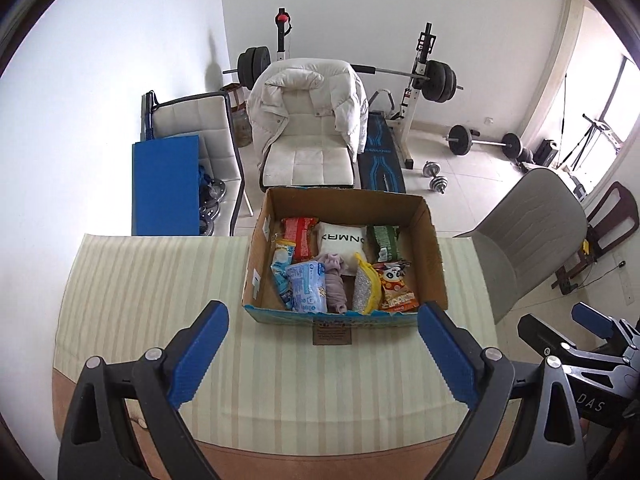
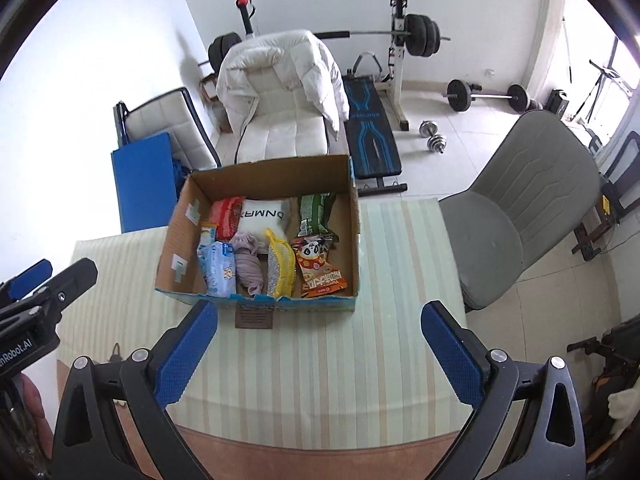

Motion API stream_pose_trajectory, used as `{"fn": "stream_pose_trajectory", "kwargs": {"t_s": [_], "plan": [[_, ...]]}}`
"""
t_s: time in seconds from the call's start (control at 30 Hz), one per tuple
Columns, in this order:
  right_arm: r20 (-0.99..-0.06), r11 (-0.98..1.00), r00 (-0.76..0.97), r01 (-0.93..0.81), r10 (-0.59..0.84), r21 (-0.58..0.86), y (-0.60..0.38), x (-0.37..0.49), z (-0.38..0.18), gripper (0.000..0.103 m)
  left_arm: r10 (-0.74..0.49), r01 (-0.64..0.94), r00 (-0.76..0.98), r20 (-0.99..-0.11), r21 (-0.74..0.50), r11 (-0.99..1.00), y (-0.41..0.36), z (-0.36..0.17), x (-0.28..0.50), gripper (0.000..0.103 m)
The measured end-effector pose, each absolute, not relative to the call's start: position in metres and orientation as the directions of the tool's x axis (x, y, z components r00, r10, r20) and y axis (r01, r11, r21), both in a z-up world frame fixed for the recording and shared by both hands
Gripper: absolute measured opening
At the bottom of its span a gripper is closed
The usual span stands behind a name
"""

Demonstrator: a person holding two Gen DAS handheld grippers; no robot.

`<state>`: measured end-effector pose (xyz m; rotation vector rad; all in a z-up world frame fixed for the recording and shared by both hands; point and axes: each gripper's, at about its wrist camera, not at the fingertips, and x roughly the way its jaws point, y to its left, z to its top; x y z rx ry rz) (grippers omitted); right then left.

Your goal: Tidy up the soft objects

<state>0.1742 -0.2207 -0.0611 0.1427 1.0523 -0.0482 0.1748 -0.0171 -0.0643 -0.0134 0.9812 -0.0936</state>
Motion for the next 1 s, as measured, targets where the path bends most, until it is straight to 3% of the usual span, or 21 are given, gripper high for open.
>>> {"fn": "stream_pose_trajectory", "kwargs": {"t_s": [0.53,1.0], "plan": [[-0.815,0.998,0.579,0.048,0.013,0.05,-0.214,0.043,0.035,0.103,-0.121,0.101,0.574,-0.809,-0.077,0.992,-0.015,-0.001,0.078,0.097],[-0.786,0.999,0.618,0.046,-0.016,0.017,-0.216,0.007,0.063,0.103,-0.105,0.09,0.618,-0.779,-0.062,0.994,-0.02,0.016,0.058,0.097]]}}
